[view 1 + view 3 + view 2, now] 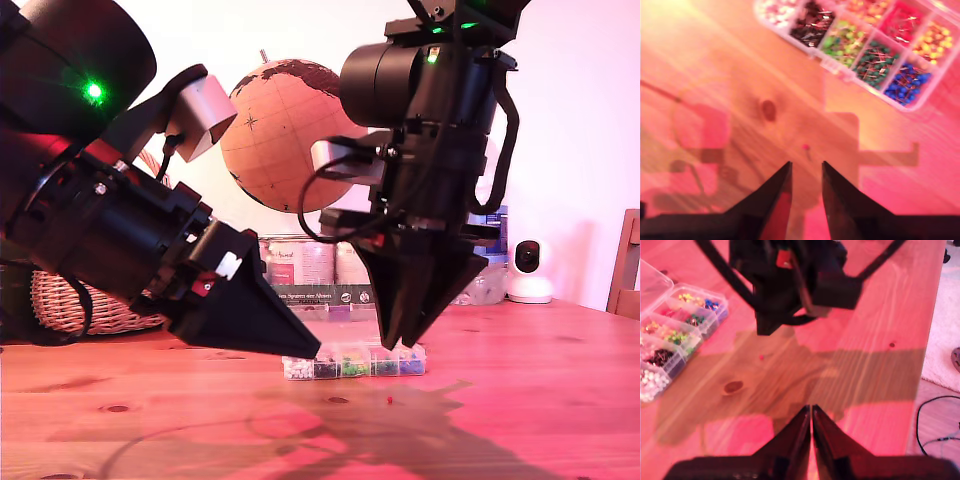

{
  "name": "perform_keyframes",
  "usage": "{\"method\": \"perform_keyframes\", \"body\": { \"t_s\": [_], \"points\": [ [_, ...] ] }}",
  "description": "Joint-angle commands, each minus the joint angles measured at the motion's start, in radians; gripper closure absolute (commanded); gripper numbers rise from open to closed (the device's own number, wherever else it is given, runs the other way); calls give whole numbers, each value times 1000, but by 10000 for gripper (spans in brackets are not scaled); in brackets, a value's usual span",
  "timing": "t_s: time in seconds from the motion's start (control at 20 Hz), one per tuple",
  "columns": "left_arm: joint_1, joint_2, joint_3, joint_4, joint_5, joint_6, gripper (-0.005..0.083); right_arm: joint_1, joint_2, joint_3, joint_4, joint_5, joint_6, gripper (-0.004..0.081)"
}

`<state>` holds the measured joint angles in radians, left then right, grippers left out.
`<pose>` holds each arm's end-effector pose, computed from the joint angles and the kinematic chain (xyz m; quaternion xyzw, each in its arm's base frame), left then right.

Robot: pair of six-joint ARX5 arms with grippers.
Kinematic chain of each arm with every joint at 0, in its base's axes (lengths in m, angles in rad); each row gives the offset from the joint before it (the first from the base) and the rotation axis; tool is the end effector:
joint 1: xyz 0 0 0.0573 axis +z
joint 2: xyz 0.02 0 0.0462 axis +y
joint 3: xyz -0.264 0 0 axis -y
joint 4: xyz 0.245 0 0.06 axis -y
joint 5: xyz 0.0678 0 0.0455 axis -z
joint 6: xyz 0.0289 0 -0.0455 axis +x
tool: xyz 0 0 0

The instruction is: Sort the loose pins on the table into their correct compartments

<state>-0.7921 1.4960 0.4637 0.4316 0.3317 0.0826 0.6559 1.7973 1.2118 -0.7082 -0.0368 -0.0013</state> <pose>0.1730 -0.1888 0.1334 0.1008 0.2668 -0.5204 0.8049 0.2712 0.2101 0.1824 -0.1841 0.5739 0.2713 0.7505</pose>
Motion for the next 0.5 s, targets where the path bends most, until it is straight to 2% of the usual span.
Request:
{"method": "perform_keyframes", "body": {
  "t_s": [0.0,0.45],
  "points": [
    [-5,16,-2,2,1,3,797,4,49,8,5,8,-16,606],
    [-5,16,-2,3,1,3,797,5,75,21,27,10,-58,610]
  ]
}}
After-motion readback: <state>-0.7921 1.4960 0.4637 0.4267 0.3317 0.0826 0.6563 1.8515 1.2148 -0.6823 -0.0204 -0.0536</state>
